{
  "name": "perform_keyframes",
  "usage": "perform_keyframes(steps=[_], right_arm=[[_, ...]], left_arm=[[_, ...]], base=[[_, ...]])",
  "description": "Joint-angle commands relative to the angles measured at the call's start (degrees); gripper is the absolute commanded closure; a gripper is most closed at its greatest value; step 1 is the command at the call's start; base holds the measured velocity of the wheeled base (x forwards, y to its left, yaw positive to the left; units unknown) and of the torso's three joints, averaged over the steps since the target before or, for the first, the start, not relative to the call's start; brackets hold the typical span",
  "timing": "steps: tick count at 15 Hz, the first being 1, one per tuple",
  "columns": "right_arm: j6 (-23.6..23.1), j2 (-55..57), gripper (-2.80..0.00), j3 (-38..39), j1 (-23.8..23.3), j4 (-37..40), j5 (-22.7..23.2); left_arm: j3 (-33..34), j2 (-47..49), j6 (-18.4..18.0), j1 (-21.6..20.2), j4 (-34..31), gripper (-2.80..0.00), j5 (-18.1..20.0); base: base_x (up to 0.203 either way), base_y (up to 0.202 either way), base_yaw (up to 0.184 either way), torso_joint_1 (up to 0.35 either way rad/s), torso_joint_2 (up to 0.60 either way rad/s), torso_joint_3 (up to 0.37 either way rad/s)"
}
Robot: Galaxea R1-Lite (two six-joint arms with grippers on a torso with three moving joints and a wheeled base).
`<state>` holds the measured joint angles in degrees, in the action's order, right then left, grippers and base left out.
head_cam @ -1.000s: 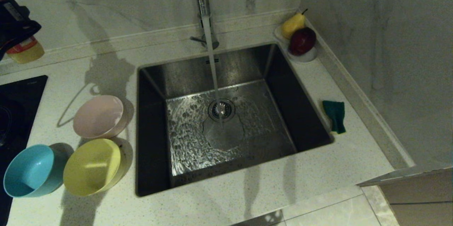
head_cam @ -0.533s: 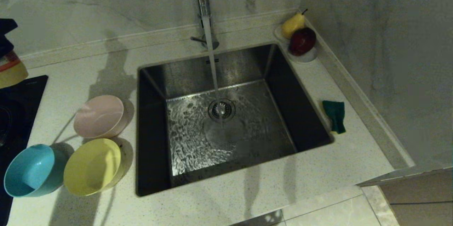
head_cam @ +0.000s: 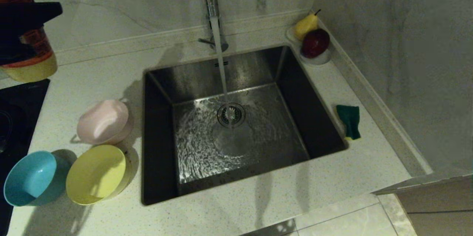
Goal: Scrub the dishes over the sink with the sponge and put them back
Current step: Squeeze it onto the sponge
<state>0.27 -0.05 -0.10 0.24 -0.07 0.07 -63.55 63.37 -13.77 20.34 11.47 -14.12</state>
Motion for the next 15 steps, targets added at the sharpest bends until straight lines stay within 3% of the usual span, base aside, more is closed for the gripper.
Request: perform_keyframes(steps=[1,3,5,8,10,12,15], right_arm=[[0.0,0.0,0.0,0.0,0.0,0.0,0.0],[0.0,0.0,0.0,0.0,0.0,0.0,0.0],[0.0,0.0,0.0,0.0,0.0,0.0,0.0],[0.0,0.0,0.0,0.0,0.0,0.0,0.0],[0.0,0.0,0.0,0.0,0.0,0.0,0.0],[0.0,0.0,0.0,0.0,0.0,0.0,0.0],[-0.1,0.0,0.0,0.0,0.0,0.0,0.0]], left_arm=[[-0.5,0.9,-6.3,4.7,0.0,0.0,-0.1],[-0.8,1.2,-7.1,5.1,0.0,0.0,-0.1],[-4.2,3.1,-17.9,9.4,-0.1,0.0,-0.4],[-12.5,8.8,-28.0,14.2,0.2,0.0,-1.9],[-14.5,12.0,-32.7,18.0,0.4,0.0,-5.5],[-15.7,15.1,-41.1,20.4,1.4,0.0,-6.8],[-17.6,20.7,-44.1,25.5,7.2,0.0,-9.9]], base=[[0.0,0.0,0.0,0.0,0.0,0.0],[0.0,0.0,0.0,0.0,0.0,0.0],[0.0,0.0,0.0,0.0,0.0,0.0],[0.0,0.0,0.0,0.0,0.0,0.0],[0.0,0.0,0.0,0.0,0.0,0.0],[0.0,0.0,0.0,0.0,0.0,0.0],[0.0,0.0,0.0,0.0,0.0,0.0]])
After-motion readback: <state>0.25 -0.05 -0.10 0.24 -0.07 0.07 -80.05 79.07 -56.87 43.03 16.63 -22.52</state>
